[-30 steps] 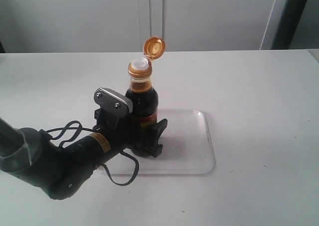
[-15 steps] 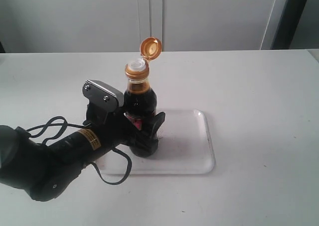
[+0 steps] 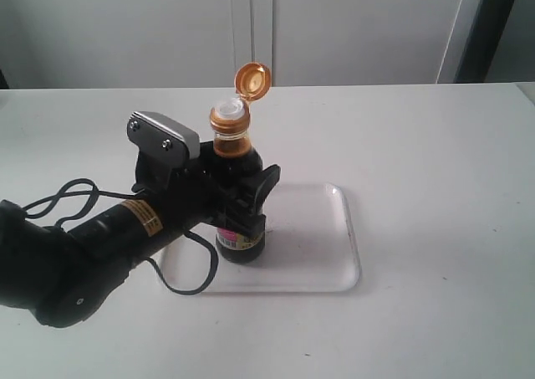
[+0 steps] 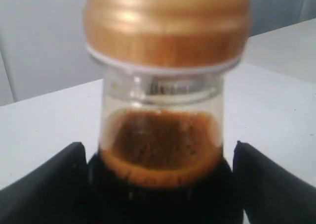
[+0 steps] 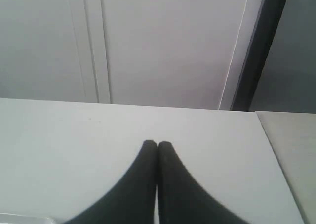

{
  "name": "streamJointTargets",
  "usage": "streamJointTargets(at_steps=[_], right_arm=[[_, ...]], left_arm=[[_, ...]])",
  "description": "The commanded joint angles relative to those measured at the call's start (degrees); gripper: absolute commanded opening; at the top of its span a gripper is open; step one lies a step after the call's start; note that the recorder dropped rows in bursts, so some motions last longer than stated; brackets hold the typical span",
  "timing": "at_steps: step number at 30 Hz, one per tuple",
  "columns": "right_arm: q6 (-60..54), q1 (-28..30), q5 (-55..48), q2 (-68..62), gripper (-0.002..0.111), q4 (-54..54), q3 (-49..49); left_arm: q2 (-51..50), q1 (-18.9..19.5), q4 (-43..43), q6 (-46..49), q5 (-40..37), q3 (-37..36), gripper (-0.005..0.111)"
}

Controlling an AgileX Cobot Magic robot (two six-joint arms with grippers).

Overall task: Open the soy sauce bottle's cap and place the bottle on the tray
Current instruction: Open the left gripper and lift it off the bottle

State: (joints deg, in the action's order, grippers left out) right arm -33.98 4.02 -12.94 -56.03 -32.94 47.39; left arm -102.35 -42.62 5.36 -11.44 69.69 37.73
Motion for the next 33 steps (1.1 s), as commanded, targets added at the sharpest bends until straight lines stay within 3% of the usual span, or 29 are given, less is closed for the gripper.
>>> streamJointTargets(at_steps=[1, 33], right_arm=[[-0.75, 0.03, 0.34, -0.08, 0.000, -0.25, -0.15], [-0.73, 0.03, 0.34, -0.08, 0.000, 0.10, -0.15]], left_arm=[[2.86, 0.19, 0.22, -0.58, 0.27, -0.38, 0.082], [17.16, 0.19, 0.02, 7.32, 0.27, -0.28, 0.082]])
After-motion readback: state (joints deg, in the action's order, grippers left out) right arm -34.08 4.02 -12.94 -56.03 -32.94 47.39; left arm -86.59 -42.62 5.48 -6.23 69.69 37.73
